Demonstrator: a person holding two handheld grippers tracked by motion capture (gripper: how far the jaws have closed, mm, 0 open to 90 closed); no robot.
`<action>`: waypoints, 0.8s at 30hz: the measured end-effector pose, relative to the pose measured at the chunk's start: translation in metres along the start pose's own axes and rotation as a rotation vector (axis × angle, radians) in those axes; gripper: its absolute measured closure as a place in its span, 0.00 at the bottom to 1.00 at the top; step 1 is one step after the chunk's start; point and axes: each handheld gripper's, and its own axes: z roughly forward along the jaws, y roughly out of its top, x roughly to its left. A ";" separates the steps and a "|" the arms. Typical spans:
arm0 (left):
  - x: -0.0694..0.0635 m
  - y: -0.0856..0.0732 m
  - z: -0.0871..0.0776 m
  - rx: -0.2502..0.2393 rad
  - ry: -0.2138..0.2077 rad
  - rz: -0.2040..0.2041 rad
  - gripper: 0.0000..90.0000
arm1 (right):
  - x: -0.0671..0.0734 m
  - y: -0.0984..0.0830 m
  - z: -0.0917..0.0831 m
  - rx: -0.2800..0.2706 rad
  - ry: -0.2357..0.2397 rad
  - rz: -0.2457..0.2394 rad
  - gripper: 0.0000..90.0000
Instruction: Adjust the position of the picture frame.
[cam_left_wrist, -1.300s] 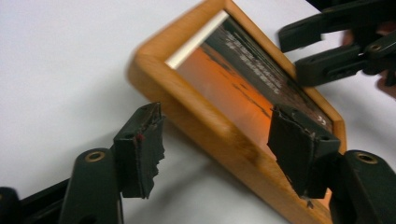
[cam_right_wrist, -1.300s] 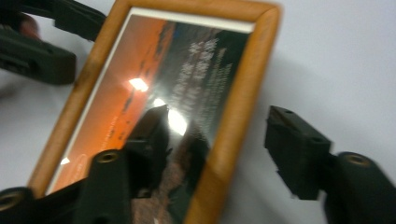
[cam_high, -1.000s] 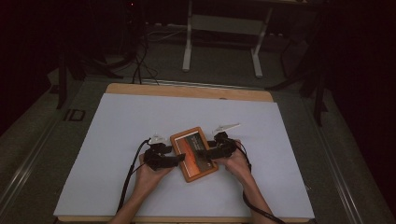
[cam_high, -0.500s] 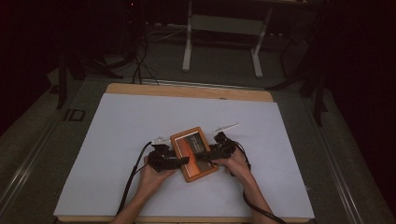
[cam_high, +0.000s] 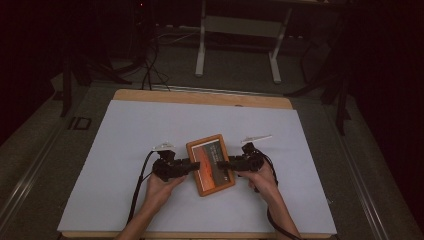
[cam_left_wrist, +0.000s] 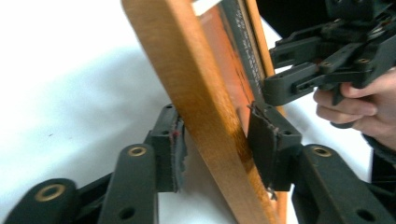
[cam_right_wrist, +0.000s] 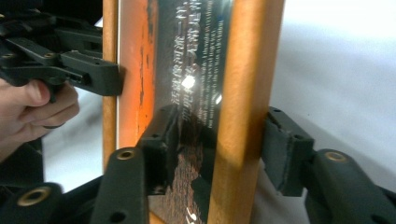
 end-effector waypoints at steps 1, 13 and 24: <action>0.000 0.001 -0.001 -0.004 -0.013 0.000 0.67 | 0.001 -0.001 -0.003 -0.007 0.005 0.005 0.58; 0.000 0.009 -0.017 -0.054 -0.046 -0.016 0.72 | 0.023 -0.004 -0.019 -0.049 0.000 -0.057 0.69; 0.004 0.011 -0.024 -0.058 -0.046 -0.074 0.71 | 0.032 -0.018 -0.011 -0.009 0.029 0.017 0.72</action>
